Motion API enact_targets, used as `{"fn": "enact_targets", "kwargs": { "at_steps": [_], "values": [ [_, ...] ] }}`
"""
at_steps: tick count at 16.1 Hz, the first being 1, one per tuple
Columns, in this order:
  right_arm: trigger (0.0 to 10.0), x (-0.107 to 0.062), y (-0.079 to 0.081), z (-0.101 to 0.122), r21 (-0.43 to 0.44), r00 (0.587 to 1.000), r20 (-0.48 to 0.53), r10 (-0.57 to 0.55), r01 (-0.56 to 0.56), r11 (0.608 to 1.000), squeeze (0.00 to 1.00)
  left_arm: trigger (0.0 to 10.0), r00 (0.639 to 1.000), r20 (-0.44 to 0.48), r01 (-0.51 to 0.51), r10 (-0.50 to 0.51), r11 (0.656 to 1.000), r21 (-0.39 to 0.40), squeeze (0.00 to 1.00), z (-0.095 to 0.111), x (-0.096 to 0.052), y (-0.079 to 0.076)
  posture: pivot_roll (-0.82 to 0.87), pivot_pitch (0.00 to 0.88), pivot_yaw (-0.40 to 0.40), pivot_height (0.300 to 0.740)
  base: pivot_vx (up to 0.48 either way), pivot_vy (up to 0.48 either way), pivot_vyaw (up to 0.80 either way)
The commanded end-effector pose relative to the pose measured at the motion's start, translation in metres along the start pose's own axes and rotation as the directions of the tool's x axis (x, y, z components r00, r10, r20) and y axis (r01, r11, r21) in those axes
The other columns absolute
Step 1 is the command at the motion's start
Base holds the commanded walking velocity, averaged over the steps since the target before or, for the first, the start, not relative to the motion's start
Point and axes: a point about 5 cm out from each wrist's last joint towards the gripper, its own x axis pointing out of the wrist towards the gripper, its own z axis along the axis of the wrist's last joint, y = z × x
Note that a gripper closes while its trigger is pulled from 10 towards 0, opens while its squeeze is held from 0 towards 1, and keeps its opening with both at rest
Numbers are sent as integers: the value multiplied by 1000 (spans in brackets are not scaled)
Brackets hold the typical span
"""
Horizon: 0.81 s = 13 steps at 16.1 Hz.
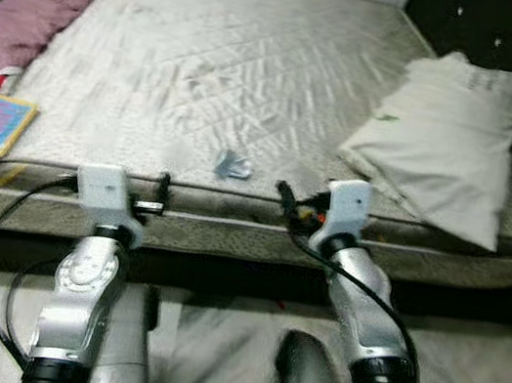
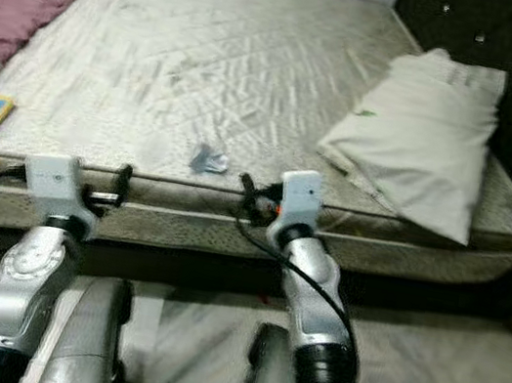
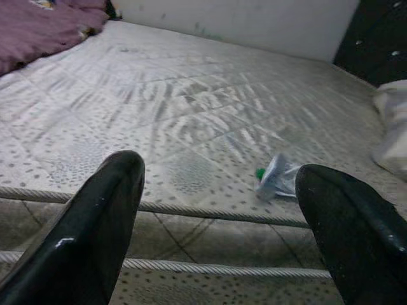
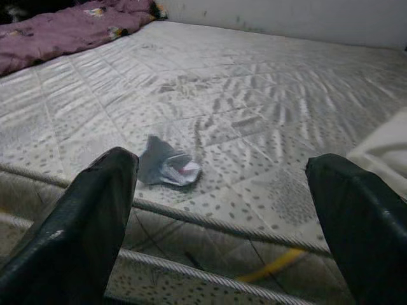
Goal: Clean up the room
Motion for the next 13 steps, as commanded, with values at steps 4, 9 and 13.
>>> {"fn": "enact_targets", "kwargs": {
  "at_steps": [4,9,13],
  "values": [
    [10000,4,4,8,-18,999,30,25,-25,1000,0,10000,1000,13,0,0,1000,4,0,4,0,3,59,37,-77,538,0,0,200],
    [10000,4,4,8,-14,999,29,23,-22,1000,0,10000,1000,11,7,-7,1000,6,0,4,1,3,60,39,-76,538,0,0,0],
    [10000,4,4,8,-15,999,30,25,-24,1000,0,10000,1000,11,17,-17,1000,8,0,4,1,2,59,39,-73,538,283,0,0]
  ]
}}
